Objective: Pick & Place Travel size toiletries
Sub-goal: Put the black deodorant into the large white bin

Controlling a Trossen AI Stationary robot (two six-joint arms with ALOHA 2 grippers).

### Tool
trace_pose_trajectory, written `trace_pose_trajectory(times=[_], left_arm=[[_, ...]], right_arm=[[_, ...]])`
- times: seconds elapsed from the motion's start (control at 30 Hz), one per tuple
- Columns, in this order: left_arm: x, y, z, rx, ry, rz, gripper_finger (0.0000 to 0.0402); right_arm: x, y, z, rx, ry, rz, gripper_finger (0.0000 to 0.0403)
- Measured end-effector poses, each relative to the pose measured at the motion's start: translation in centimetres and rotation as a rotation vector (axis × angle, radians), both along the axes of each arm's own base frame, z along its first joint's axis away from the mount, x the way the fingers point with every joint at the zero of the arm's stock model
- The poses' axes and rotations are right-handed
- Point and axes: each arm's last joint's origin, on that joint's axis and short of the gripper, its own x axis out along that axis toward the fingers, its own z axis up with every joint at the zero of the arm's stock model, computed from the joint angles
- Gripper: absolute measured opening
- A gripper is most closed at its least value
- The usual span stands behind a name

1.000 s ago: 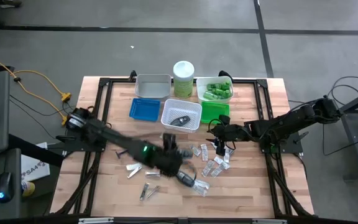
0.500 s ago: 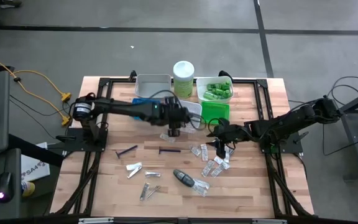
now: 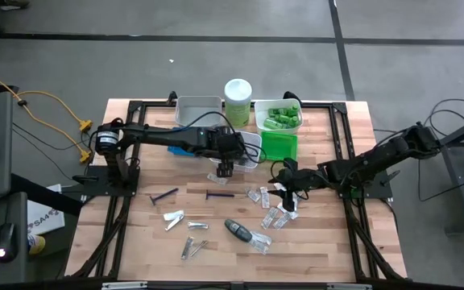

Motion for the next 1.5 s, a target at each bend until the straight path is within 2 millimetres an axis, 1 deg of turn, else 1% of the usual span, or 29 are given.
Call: trace_pose_trajectory(times=[0.1,0.2,0.3,0.5,0.6,0.73,0.8,0.87,0.93,1.0,1.03,1.13,1.23,1.33,1.4,1.5], left_arm=[[0.0,0.0,0.1,-0.03,-0.007,0.026,0.0314],[0.0,-0.5,0.6,-0.108,-0.019,0.023,0.0309],[0.1,-1.9,1.1,-0.176,-0.009,-0.034,0.0302],[0.0,-6.3,1.6,-0.193,0.029,-0.155,0.0298],[-0.2,-9.2,1.5,-0.203,0.04,-0.282,0.0298],[-0.2,-13.1,0.2,-0.19,0.035,-0.438,0.0298],[-0.4,-14.4,-0.2,-0.171,0.037,-0.473,0.0298],[0.2,-15.5,-0.4,-0.167,-0.018,-0.498,0.0299],[0.2,-16.3,-1.3,-0.166,-0.001,-0.515,0.0305],[0.9,-17.1,-2.1,-0.167,-0.032,-0.533,0.0315],[1.0,-17.4,-2.4,-0.167,-0.027,-0.538,0.0321],[1.7,-18.0,-4.0,-0.187,-0.014,-0.549,0.0342],[1.9,-18.2,-5.8,-0.226,0.042,-0.553,0.0363],[2.3,-18.3,-6.3,-0.262,0.031,-0.568,0.0375],[2.8,-18.5,-6.8,-0.285,0.005,-0.577,0.0376],[2.9,-18.6,-7.5,-0.3,0.019,-0.575,0.0376]], right_arm=[[-0.1,0.1,0.0,-0.014,0.003,-0.009,0.0169],[-0.1,0.2,-0.1,-0.015,0.008,-0.01,0.0169],[-0.1,0.2,-0.1,-0.016,0.011,-0.012,0.0169],[-0.1,0.1,-0.1,-0.021,0.013,-0.014,0.0169],[-0.2,0.1,-0.1,-0.022,0.014,-0.013,0.0169],[-0.2,0.1,-0.1,-0.024,0.015,-0.012,0.0169],[-0.2,0.1,-0.1,-0.024,0.015,-0.012,0.0169],[-0.2,0.1,-0.2,-0.025,0.018,-0.011,0.0169],[-0.2,0.1,-0.2,-0.027,0.018,-0.007,0.0169],[-0.2,0.1,-0.2,-0.03,0.019,-0.005,0.0169],[-0.2,0.1,-0.2,-0.032,0.018,-0.003,0.0169],[-0.1,0.2,-0.1,-0.032,0.015,0.002,0.0169],[-0.1,0.2,-0.1,-0.027,0.014,0.0,0.0169],[-0.2,0.2,-0.2,-0.023,0.02,-0.003,0.0169],[-0.2,0.2,-0.2,-0.022,0.023,-0.002,0.0169],[-0.2,0.2,-0.3,-0.022,0.028,-0.003,0.0169]])
